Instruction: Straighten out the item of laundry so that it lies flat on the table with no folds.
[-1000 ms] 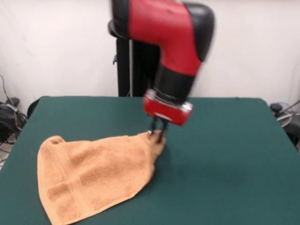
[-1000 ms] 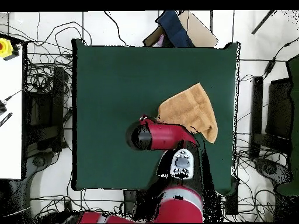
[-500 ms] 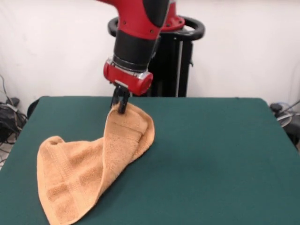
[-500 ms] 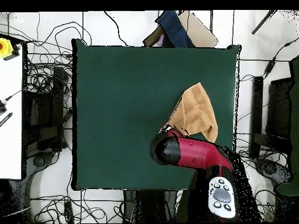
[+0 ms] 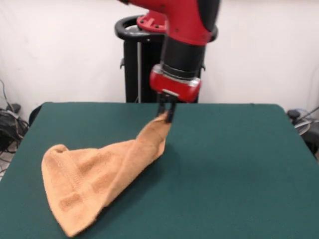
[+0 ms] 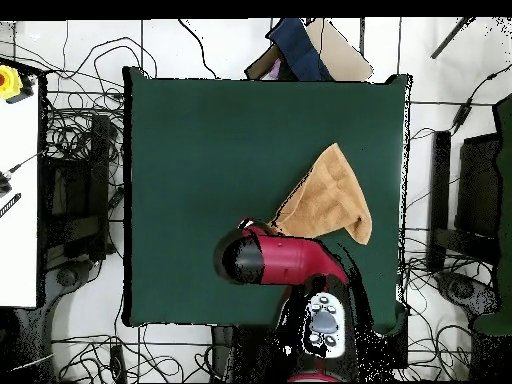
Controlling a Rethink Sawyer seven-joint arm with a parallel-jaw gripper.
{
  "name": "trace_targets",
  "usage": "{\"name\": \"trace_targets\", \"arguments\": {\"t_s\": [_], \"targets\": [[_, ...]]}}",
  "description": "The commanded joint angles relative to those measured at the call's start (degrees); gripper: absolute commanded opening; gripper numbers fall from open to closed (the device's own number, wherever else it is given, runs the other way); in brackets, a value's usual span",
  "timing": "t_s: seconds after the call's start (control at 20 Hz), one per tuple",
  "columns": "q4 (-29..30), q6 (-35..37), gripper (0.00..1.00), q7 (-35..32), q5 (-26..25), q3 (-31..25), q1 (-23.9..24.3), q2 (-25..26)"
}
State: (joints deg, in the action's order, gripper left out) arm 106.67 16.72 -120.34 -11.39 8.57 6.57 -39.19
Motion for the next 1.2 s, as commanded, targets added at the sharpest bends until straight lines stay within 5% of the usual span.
{"name": "trace_targets", "arguments": {"t_s": [0.05, 0.45, 0.75, 1.2], "targets": [[5.53, 5.34, 0.0, -11.37, 6.56, -6.09, -5.49, -0.01], [9.99, 15.08, 0.0, -4.62, 6.59, -2.11, -4.94, -12.06], [8.74, 25.5, 0.0, -5.66, 7.63, -0.81, -7.75, -19.41], [8.9, 37.95, 0.0, 8.2, 5.54, -0.76, 1.64, -30.78]]}}
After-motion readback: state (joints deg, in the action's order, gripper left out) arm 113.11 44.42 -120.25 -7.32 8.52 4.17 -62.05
